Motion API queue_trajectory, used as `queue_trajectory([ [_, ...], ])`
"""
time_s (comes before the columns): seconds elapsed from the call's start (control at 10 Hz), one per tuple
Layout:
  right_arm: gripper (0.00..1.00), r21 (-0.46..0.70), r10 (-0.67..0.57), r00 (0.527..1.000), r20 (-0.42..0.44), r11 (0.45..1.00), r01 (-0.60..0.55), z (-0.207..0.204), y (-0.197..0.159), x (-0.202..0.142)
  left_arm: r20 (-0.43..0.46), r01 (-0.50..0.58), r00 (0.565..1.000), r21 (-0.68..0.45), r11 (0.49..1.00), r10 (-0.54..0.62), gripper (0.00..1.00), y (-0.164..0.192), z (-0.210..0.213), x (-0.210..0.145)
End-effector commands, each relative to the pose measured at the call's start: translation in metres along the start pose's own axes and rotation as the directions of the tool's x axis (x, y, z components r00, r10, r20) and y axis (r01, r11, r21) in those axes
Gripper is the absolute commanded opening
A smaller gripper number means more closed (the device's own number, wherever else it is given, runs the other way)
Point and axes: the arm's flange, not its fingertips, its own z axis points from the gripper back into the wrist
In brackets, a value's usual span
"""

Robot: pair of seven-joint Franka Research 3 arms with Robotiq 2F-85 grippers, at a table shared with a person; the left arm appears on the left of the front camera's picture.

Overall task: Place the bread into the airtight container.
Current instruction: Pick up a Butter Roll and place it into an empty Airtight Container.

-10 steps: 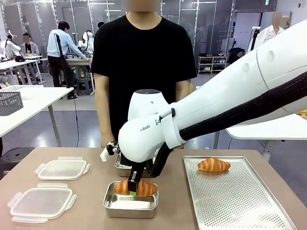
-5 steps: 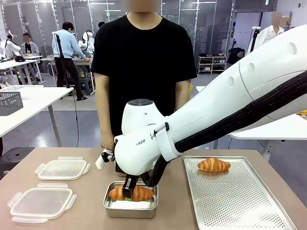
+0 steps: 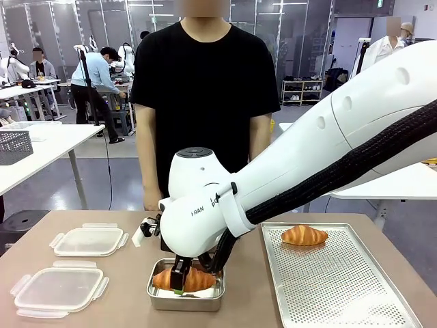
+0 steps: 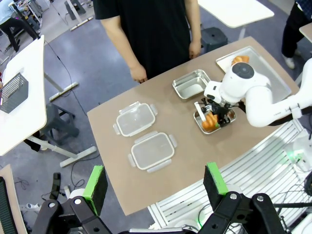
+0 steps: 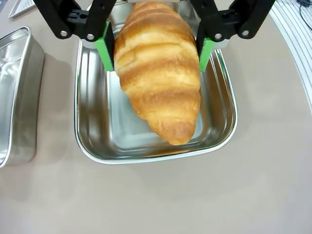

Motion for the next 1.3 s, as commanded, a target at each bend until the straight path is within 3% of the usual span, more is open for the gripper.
queue_trajectory([
  [0.0, 0.91, -0.031, -0.018, 1.000, -0.008, 0.999, 0.018, 0.002, 0.004, 0.007, 0.013, 0.006, 1.000, 0.002, 1.000, -0.006, 1.00, -0.005, 0.010, -0.003],
  [0.1, 0.98, -0.032, -0.014, 1.000, -0.010, 0.999, 0.013, 0.005, 0.004, 0.005, 0.013, 0.006, 1.000, 0.002, 1.000, -0.006, 1.00, -0.005, 0.010, -0.003],
  [0.3, 1.00, -0.034, -0.008, 1.000, -0.009, 0.999, 0.008, 0.010, 0.003, 0.002, 0.013, 0.006, 1.000, 0.002, 1.000, -0.006, 1.00, -0.005, 0.010, -0.003],
  [1.2, 1.00, -0.012, 0.005, 1.000, 0.004, 1.000, -0.004, 0.008, -0.001, 0.002, 0.013, 0.006, 1.000, 0.002, 1.000, -0.006, 1.00, -0.005, 0.010, -0.003],
])
